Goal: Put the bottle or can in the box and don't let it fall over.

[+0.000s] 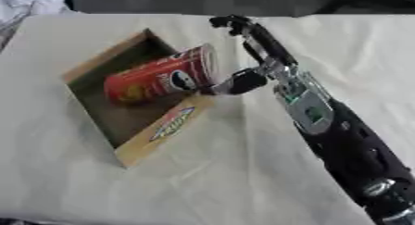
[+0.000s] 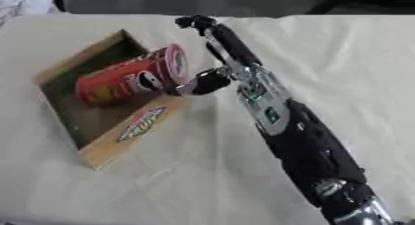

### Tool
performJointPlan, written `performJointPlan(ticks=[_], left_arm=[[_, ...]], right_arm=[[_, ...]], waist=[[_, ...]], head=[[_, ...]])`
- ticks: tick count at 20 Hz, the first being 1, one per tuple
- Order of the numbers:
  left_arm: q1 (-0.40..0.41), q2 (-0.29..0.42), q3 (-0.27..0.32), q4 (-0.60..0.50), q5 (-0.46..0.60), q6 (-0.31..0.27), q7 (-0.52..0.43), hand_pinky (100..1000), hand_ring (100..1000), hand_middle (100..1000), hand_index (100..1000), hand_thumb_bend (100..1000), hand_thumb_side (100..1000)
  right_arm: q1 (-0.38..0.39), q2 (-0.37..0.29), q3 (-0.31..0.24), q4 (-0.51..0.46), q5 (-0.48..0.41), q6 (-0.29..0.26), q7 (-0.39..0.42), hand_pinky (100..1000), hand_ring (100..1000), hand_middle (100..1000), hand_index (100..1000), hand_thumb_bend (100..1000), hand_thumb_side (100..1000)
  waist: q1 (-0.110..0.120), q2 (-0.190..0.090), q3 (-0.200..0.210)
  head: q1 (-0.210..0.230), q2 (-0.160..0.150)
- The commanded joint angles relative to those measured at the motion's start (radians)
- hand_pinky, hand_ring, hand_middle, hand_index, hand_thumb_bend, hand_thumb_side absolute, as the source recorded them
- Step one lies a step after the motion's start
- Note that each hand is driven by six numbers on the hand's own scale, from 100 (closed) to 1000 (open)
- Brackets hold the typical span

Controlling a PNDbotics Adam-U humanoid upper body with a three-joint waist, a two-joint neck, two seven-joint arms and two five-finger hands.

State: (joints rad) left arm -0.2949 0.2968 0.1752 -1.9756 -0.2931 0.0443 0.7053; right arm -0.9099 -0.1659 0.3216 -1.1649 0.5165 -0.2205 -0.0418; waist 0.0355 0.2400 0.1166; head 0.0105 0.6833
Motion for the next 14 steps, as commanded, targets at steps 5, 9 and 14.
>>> performJointPlan(ticks=[5,9,14], left_arm=[[0.009,0.034,0.009,-0.009,-0.006,0.004,0.003,575,862,638,654,555,561],[0.017,0.039,0.012,-0.008,-0.009,0.008,0.002,574,863,638,653,555,562],[0.026,0.048,0.010,-0.003,-0.013,0.011,-0.006,573,864,638,653,554,564]], right_arm=[[0.045,-0.099,-0.042,-0.143,-0.110,0.051,-0.031,806,880,780,885,733,235],[0.108,-0.163,-0.077,-0.236,-0.166,0.075,-0.052,800,875,773,880,719,245],[0.186,-0.224,-0.129,-0.308,-0.240,0.081,-0.124,799,869,755,871,676,328]], waist=[[-0.003,-0.035,-0.020],[-0.006,-0.040,-0.032],[-0.011,-0.047,-0.048]], head=[[0.025,0.003],[0.034,0.004],[0.045,0.016]])
